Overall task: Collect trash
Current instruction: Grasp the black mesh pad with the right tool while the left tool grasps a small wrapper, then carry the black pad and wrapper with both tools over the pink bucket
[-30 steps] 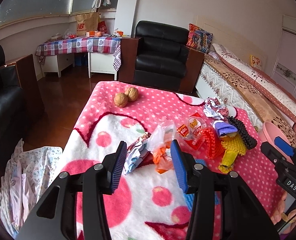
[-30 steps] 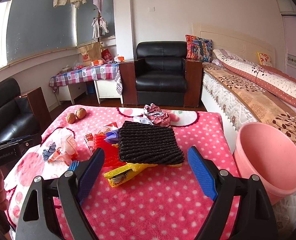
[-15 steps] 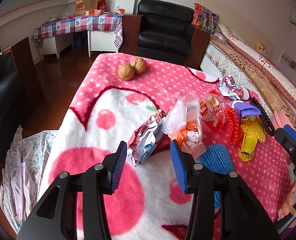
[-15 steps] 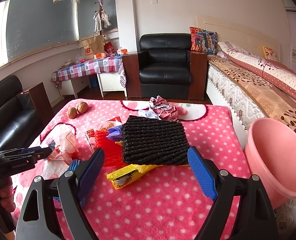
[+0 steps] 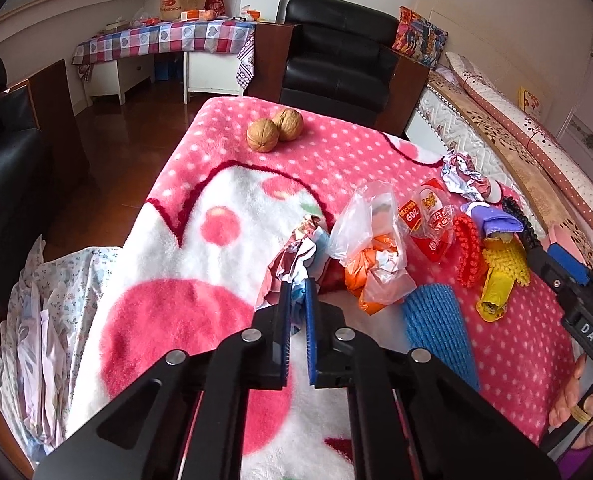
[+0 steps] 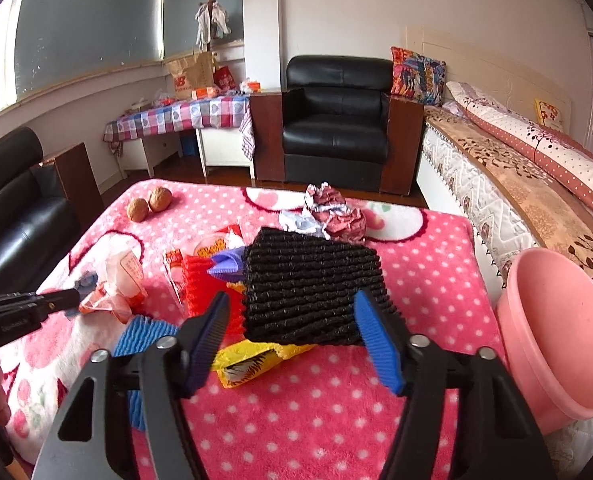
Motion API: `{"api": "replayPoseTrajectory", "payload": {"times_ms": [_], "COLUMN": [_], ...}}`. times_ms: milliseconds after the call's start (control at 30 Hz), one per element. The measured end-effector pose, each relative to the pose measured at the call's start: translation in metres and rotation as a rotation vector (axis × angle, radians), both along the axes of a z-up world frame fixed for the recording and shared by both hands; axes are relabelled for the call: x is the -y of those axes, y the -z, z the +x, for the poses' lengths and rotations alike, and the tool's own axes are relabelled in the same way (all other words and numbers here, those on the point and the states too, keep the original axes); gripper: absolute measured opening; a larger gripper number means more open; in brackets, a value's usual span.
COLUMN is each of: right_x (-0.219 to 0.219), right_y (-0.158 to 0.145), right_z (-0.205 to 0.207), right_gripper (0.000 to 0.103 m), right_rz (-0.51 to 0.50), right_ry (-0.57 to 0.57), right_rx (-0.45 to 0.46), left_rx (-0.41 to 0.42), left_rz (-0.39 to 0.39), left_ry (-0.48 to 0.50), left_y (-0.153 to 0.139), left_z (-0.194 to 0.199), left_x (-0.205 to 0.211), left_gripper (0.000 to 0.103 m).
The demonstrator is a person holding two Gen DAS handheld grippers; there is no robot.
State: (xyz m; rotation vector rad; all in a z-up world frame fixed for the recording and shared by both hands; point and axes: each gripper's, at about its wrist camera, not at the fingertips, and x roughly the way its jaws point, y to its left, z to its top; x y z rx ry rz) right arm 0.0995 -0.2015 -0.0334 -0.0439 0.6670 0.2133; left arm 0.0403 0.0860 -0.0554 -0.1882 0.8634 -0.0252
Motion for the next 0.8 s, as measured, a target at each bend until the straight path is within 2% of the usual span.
{"api": "replayPoseTrajectory", "payload": {"times_ms": [67, 100, 167, 267, 467, 800], "right_x": [0.003, 0.005, 0.012, 0.024, 0.043, 0.078], "right_y": [0.003, 0.005, 0.008, 0.005, -0.013, -0.045], "right_z": [0.003, 0.004, 0.005, 0.003, -0.010, -0.025], "right_gripper": [0.037, 0.032, 0.016, 0.013, 0.010, 0.010], "right_rz": [0.008, 0.015, 0.045, 0.094, 0.165, 0.243], "right_ry": [0.003, 0.008, 0.009, 0.012, -0.017, -0.007], "right_rx": [-0.024, -0.037, -0.070, -0.086, -0.058, 0.006], "left_rx": [0.010, 0.014, 0.022, 0.049, 0.132, 0.216], "left_rz": [-0.004, -0.006, -0.009, -0.019, -0.054, -0.044], "left_ry": [0.002, 0.001, -0.002, -0.006, 0.004, 0.171], "left_y": [-0.005, -0.007, -0.011, -0.021, -0.052, -0.095], "left_z": [-0.003, -0.003, -0.006, -0.012, -0.026, -0.019], "left_x": [0.001, 0.001, 0.002, 0.003, 0.011, 0.082], "left_gripper": [0.006, 0.006, 0.006, 0.006, 0.006, 0.006]}}
